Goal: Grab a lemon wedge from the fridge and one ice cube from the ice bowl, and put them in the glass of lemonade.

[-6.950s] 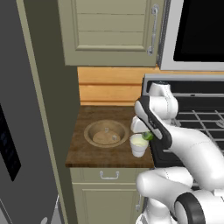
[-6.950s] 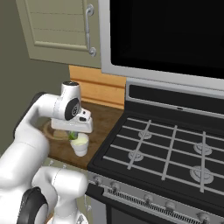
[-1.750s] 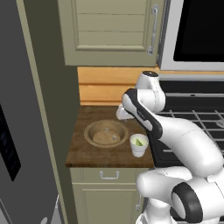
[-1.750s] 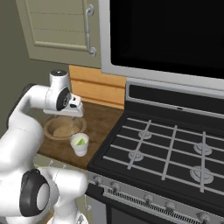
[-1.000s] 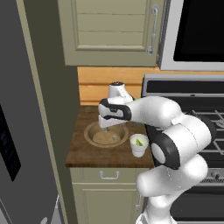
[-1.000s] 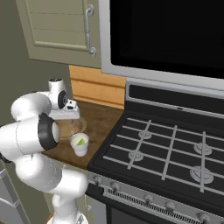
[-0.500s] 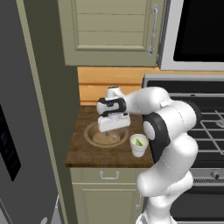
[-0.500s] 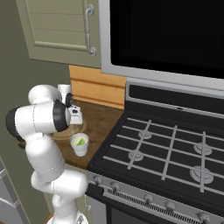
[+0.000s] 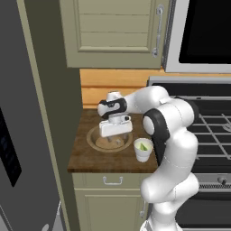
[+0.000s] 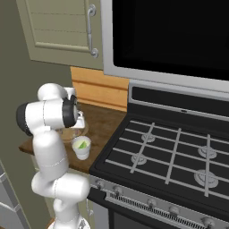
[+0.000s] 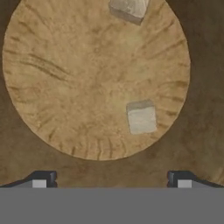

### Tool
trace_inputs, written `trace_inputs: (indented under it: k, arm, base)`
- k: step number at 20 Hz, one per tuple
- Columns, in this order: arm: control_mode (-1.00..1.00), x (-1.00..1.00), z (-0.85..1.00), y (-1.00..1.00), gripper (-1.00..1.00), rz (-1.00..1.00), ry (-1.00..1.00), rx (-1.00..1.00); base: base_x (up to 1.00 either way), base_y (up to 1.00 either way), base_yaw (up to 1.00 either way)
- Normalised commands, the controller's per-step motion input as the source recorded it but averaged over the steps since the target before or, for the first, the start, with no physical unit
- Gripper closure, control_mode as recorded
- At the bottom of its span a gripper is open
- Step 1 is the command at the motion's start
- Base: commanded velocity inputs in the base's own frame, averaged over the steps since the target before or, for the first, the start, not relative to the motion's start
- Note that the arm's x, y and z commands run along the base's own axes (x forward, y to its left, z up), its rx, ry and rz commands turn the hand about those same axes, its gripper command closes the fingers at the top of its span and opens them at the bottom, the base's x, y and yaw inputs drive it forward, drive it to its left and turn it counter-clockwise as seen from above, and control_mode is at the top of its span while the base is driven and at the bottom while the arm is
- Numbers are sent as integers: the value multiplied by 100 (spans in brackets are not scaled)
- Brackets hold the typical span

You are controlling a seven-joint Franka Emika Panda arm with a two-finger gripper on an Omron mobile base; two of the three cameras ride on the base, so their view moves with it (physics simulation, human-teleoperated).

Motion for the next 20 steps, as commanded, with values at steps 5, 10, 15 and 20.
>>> trace_inputs:
  k: [5, 10, 15, 20]
  arm:
    - [-100, 0, -33, 3, -100, 0, 0, 0]
    - [-100, 0, -33, 0, -100, 0, 0, 0]
    - [-100, 0, -12, 9, -100, 0, 0, 0]
    - [-100, 4, 0, 22, -100, 0, -1, 0]
  base:
    - [0, 0, 0]
    - [0, 0, 0]
    - [0, 0, 0]
    - [0, 0, 0]
